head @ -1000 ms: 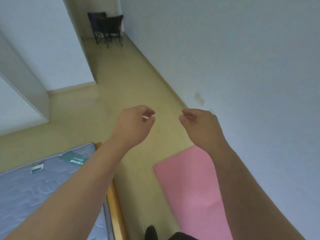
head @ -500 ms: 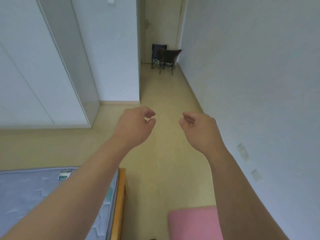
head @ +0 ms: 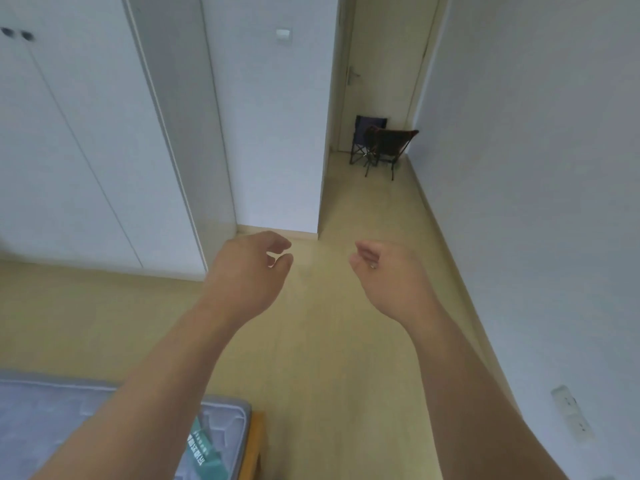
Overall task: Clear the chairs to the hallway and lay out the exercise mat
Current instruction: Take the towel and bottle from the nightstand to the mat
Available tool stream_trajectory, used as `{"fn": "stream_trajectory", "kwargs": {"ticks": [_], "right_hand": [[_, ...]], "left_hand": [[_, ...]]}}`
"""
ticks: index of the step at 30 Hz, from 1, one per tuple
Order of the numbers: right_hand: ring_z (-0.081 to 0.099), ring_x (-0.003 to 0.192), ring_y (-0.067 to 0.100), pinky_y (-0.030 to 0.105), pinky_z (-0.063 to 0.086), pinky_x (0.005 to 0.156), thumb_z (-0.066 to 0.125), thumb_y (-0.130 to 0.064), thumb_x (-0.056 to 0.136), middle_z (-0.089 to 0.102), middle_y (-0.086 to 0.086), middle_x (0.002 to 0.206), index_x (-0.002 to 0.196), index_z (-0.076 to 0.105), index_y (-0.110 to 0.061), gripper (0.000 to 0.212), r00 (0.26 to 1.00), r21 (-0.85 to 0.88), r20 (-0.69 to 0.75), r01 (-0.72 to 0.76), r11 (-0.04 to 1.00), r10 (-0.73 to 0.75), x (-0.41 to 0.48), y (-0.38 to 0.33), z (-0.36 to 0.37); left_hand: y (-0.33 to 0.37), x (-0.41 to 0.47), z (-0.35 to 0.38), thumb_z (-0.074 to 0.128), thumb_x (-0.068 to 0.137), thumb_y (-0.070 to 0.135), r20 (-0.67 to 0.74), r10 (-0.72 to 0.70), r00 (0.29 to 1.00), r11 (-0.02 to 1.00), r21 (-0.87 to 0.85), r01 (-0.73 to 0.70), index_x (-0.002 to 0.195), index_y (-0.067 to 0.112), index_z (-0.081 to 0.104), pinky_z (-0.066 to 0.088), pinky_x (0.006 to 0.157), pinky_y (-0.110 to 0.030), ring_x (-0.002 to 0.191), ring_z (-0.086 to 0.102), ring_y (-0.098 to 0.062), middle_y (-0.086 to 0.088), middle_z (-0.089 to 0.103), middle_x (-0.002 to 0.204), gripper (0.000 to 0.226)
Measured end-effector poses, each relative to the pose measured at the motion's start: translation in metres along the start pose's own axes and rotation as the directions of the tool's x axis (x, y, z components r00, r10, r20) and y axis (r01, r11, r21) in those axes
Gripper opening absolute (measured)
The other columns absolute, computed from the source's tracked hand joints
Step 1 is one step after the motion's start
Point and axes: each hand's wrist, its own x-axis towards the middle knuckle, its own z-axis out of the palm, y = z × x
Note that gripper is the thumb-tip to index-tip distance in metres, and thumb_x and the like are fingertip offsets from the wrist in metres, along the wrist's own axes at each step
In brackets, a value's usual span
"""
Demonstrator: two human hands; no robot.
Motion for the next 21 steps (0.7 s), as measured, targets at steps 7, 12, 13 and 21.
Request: {"fn": "stream_trajectory", "kwargs": {"ticks": [7,12,13,21], "right_hand": [[0.062,0.120,0.007,0.026,0.046,0.104,0.060,-0.036,0.098,0.066,-0.005,0.134,0.142,0.057,-0.020,0.047,0.997,0.035,0.070,0.034,0.999,-0.037,0.126,-0.019,0.046],[0.062,0.119,0.003,0.023,0.047,0.101,0.061,-0.034,0.099,0.066,-0.006,0.134,0.142,0.057,-0.022,0.045,0.985,0.058,0.152,0.070,0.996,-0.078,0.210,-0.023,0.078],[0.062,0.120,0.003,0.021,0.045,0.100,0.061,-0.034,0.099,0.065,-0.007,0.134,0.145,0.055,-0.023,0.048,0.980,0.064,0.175,0.079,0.995,-0.089,0.232,-0.023,0.086],[0.063,0.119,0.011,0.028,0.049,0.094,0.057,-0.036,0.100,0.066,-0.005,0.133,0.135,0.061,-0.021,0.038,0.884,0.067,0.357,0.299,0.952,-0.303,0.382,-0.033,0.143]], "left_hand": [[-0.050,0.114,0.009,0.065,0.093,0.034,-0.028,-0.078,0.997,0.996,-0.035,0.077,0.108,0.034,0.071,0.054,0.085,-0.027,0.089,0.067,0.002,0.021,0.071,0.105,0.015],[-0.072,0.182,0.015,0.064,0.094,0.034,-0.052,-0.122,0.991,0.992,-0.021,0.121,0.108,0.033,0.072,0.056,0.085,-0.029,0.090,0.067,0.002,0.021,0.071,0.104,0.016],[-0.079,0.200,0.018,0.064,0.094,0.034,-0.067,-0.146,0.987,0.989,-0.016,0.145,0.109,0.033,0.072,0.056,0.086,-0.030,0.090,0.067,0.001,0.021,0.071,0.104,0.018],[-0.125,0.292,0.027,0.063,0.096,0.031,-0.219,-0.358,0.908,0.932,-0.018,0.363,0.114,0.030,0.071,0.049,0.079,-0.020,0.094,0.068,-0.002,0.016,0.072,0.110,0.019]]}}
